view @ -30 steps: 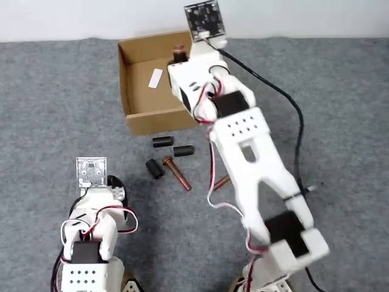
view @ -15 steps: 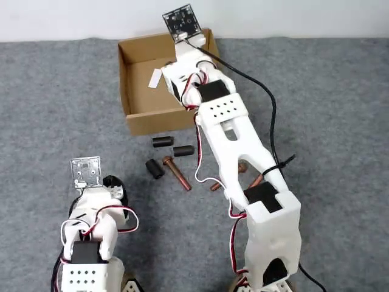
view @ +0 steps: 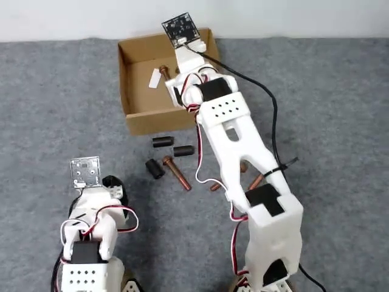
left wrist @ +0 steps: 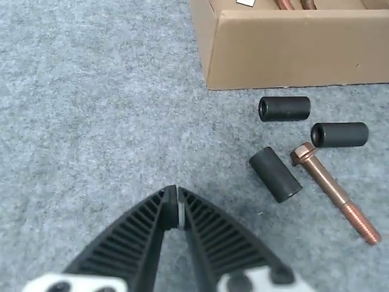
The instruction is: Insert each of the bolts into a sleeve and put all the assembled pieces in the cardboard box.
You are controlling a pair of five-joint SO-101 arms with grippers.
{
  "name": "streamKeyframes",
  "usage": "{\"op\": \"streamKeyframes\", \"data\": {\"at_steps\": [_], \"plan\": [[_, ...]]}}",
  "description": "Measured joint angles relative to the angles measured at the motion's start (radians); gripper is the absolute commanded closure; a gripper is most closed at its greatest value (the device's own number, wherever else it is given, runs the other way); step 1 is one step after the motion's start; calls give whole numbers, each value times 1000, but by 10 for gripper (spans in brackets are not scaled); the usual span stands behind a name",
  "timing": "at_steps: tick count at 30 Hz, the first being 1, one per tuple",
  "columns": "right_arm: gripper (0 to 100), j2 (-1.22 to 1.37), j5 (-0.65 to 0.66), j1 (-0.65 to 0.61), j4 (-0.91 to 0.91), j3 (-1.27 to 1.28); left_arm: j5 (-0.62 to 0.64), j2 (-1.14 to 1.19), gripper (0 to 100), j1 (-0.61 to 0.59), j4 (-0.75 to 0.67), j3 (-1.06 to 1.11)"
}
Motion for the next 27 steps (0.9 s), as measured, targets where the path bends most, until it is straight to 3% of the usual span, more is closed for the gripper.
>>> {"op": "streamKeyframes", "data": {"at_steps": [4,13,20,27], "plan": [[991,-43,0,0,123,0,0,0,994,-75,0,0],[987,-84,32,0,437,0,0,0,994,-89,0,0],[975,-75,451,-2,554,-2,0,0,994,-89,0,0],[818,3,712,-35,612,-2,0,0,994,-89,0,0]]}}
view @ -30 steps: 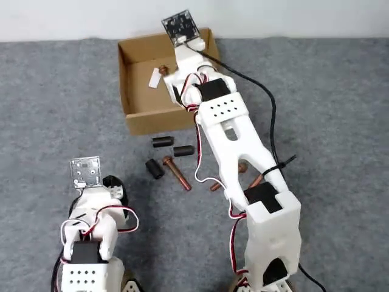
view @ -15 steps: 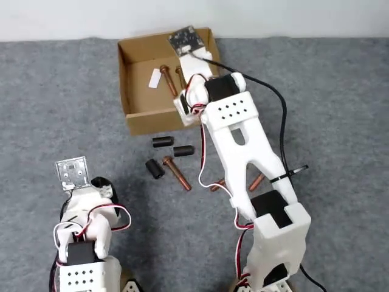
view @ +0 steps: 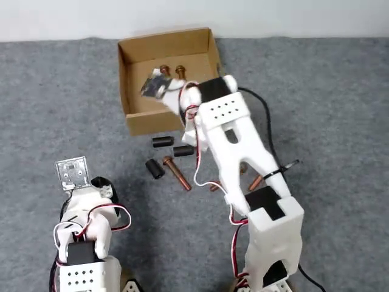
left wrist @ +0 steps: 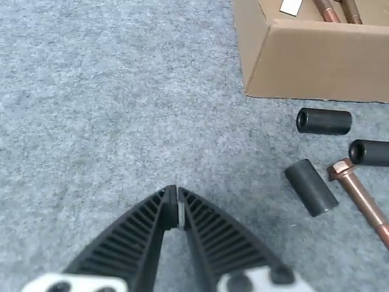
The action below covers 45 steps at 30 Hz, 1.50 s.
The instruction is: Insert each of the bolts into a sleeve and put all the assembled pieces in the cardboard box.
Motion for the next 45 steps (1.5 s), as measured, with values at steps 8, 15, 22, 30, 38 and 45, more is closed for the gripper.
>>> {"op": "streamKeyframes", "data": {"at_steps": [8,15,22,30,38,45], "plan": [[817,123,172,-32,5,0,0,0,994,-38,0,0],[818,167,221,-54,-132,0,0,0,994,-38,0,0],[818,236,259,-64,-219,-6,0,0,994,-38,0,0],[820,322,276,-91,-250,-6,0,0,994,-38,0,0],[976,361,276,-107,-259,-32,0,0,994,-38,0,0],[989,344,226,-107,-238,-32,0,0,994,-38,0,0]]}}
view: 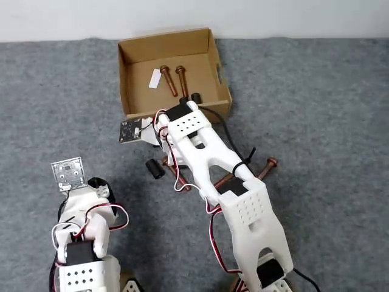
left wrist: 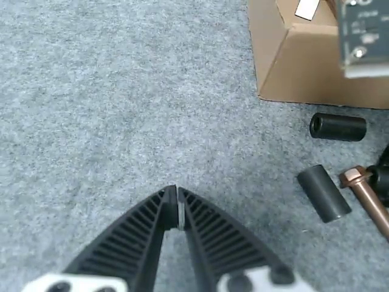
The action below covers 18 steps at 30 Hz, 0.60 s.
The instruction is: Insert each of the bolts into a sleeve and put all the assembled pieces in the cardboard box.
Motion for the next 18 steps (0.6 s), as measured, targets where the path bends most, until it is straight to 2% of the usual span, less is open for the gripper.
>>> {"op": "streamKeyframes", "data": {"at_steps": [7,12,18], "plan": [[989,-133,-163,-8,150,2,0,0,994,2,-2,0],[990,-267,-334,-8,272,2,0,0,994,80,-2,0],[990,-431,-476,52,374,2,0,0,994,104,-2,0]]}}
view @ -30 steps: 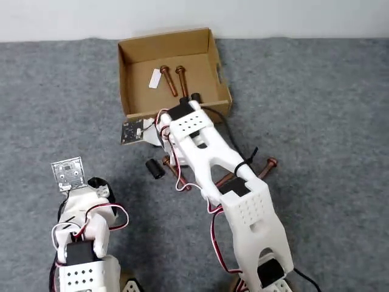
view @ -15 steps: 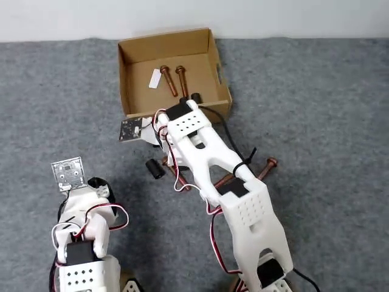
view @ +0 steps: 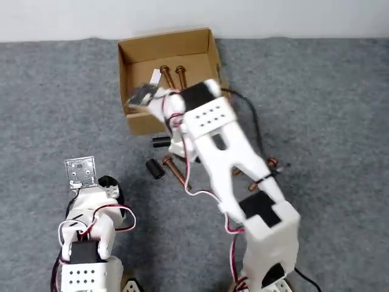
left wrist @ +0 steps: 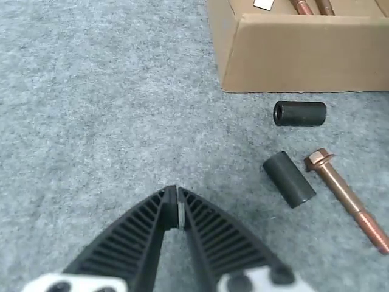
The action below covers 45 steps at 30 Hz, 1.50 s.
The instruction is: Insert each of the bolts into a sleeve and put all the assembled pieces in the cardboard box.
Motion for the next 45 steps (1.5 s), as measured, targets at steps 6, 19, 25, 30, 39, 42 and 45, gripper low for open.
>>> {"op": "streamKeyframes", "data": {"at_steps": [6,19,25,30,39,42,45], "plan": [[990,-206,-138,152,2,80,0,0,994,14,74,-68],[990,-838,-376,399,3,603,-28,0,994,109,345,-319],[990,-1039,-485,571,3,744,-29,190,994,118,384,-488],[990,-1162,-500,684,3,801,-29,516,994,143,489,-733],[990,-1338,-503,853,3,941,269,1108,994,247,615,-1174],[990,-1390,-503,867,3,982,341,1278,994,278,617,-1293],[990,-1439,-503,870,3,991,413,1427,992,318,646,-1396]]}}
